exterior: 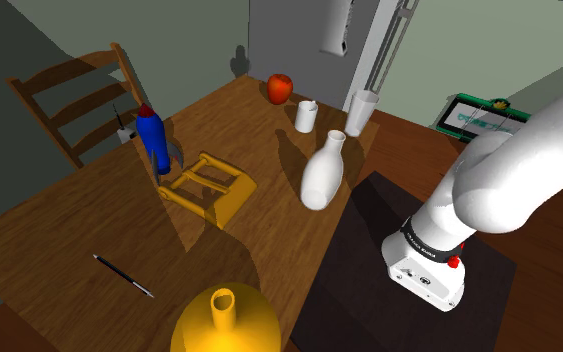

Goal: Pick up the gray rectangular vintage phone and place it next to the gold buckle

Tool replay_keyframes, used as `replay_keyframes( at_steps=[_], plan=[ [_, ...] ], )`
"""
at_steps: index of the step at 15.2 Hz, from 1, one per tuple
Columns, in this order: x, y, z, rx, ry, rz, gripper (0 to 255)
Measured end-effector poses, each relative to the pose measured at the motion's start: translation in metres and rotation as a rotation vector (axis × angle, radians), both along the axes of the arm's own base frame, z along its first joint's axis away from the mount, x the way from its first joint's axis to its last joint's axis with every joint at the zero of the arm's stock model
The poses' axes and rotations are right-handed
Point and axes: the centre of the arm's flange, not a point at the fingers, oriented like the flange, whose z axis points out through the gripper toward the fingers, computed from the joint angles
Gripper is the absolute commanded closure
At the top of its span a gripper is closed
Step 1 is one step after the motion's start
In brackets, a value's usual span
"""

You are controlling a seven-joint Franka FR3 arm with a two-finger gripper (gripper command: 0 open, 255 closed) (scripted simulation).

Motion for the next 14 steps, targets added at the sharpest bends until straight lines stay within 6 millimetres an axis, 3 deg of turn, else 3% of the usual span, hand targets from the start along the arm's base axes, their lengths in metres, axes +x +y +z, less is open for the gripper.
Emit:
replay_keyframes(
  at_steps=[14],
  plan=[
    [-0.036,0.180,0.001,-0.001,0.000,0.000,255]
  ],
)
